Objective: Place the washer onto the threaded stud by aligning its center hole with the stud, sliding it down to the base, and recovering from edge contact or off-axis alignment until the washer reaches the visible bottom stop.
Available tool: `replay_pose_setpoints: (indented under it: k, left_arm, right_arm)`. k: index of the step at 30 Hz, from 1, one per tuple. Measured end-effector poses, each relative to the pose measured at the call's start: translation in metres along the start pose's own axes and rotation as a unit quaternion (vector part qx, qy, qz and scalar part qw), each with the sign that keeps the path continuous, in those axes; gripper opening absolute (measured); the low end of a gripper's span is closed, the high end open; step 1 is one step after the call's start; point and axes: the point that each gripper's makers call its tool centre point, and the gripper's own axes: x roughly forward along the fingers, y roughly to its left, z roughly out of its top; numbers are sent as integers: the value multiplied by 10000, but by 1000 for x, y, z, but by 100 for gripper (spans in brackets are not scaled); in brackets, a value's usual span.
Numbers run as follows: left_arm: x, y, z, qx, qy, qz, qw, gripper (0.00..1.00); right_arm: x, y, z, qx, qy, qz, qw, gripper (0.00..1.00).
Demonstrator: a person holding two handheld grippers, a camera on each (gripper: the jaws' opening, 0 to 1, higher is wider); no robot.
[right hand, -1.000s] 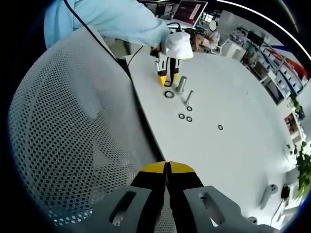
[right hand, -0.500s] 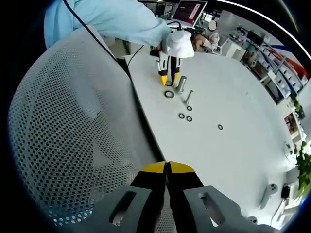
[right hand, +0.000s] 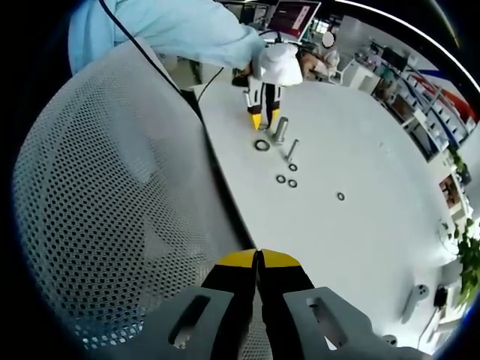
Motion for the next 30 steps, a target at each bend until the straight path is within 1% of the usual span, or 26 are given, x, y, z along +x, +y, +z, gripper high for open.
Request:
replay_pose_setpoints:
  k: [9,18,25,30]
  left_arm:
    - [-16,1,2,17,76,15,10000,20]
    - [-37,1,13,47,92,59,9999,20]
    - [-48,0,22,138,116,88,9998,20]
    - [-54,1,25,215,191,104,9995,20]
  right_arm:
    - [0,0,1,-9,-10,11,10000,3]
    - [-1,0,2,12,-53,28,10000,3]
    - [0,0,2,1,-56,23,10000,3]
    - [-1,0,3,0,-77,6,10000,3]
